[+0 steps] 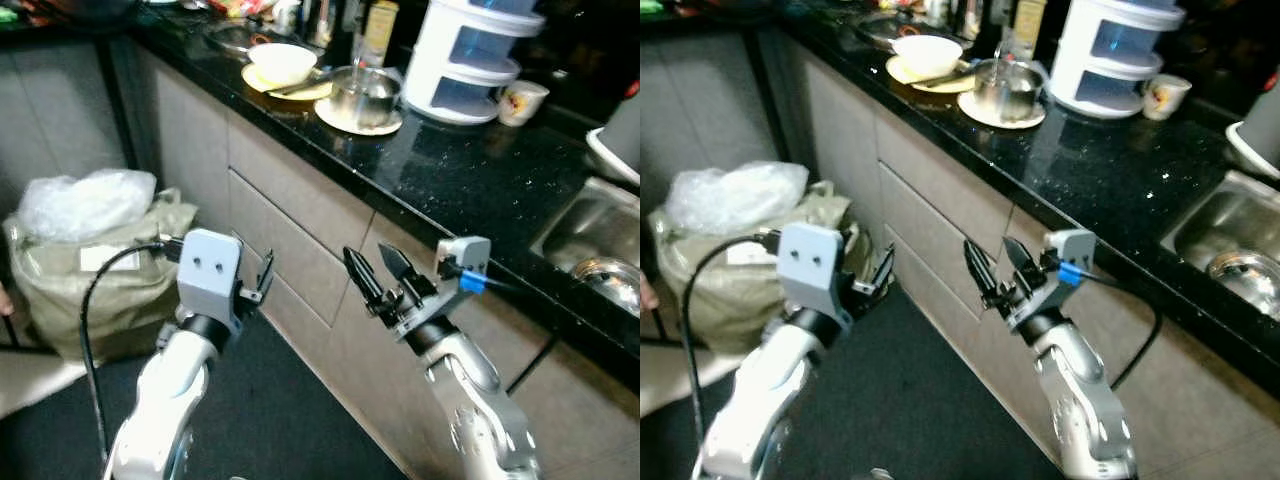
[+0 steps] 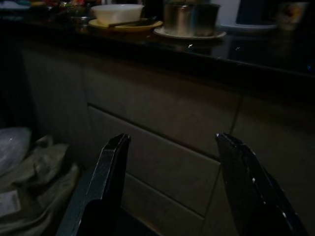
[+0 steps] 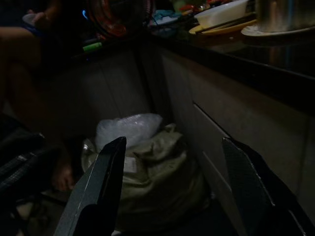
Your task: Kitchen organization
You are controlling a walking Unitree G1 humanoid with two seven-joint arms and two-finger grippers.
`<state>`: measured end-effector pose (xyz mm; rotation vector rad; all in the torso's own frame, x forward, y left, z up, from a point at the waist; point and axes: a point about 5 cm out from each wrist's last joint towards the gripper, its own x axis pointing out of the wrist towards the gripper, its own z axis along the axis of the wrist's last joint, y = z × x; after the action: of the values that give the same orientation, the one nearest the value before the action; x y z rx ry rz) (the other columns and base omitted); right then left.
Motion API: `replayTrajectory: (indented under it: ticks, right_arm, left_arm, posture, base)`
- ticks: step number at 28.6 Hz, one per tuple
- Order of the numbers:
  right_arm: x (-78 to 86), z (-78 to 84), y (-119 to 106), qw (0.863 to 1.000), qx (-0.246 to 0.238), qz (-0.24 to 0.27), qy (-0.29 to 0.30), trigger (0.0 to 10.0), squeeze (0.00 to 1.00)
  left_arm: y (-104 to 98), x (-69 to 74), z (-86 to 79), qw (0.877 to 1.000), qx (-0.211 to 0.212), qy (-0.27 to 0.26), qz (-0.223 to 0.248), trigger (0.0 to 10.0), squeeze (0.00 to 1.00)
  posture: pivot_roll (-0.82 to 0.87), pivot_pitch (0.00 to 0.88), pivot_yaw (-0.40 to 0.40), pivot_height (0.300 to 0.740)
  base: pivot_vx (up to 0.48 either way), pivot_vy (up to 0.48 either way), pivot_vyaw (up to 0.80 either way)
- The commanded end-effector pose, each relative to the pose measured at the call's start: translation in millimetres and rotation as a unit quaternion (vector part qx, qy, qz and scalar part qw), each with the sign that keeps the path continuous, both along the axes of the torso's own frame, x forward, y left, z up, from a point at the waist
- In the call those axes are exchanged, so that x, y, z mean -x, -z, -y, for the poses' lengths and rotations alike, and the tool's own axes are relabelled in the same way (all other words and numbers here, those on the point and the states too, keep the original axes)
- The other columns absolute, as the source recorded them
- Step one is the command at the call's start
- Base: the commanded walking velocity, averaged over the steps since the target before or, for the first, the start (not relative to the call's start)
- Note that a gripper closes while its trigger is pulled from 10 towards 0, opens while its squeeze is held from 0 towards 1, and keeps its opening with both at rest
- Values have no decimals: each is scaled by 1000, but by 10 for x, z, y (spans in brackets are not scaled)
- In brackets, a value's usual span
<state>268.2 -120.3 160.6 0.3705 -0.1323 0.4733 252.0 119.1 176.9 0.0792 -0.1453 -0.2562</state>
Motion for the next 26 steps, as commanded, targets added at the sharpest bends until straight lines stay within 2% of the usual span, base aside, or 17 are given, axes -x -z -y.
replayTrajectory:
  ticks: [1,6,10,18,26]
  right_arm:
    - [5,46,-2,1000,-5,2,7,10000,0]
    - [-7,25,-58,1000,-15,14,0,10000,0]
    - [-72,49,-135,999,-13,30,31,10000,0]
    - [-110,62,-124,998,-5,27,54,10000,0]
    - [-118,15,-92,999,11,24,47,10000,0]
  left_arm:
    - [35,-4,12,1000,2,6,-9,10000,0]
    - [36,-4,9,1000,5,7,-8,10000,0]
    - [35,-7,3,1000,8,6,-9,10000,0]
    - [34,-7,3,1000,6,5,-7,10000,0]
    - [28,-9,10,1000,3,11,-5,10000,0]
  posture:
    - [146,13,-176,740]
    - [148,14,-172,740]
    - [151,14,-172,740]
    - [154,15,-173,740]
    - [154,17,-174,740]
  base:
    - [0,0,0]
    - [327,0,0]
    - [364,0,0]
    - [378,0,0]
    - [379,0,0]
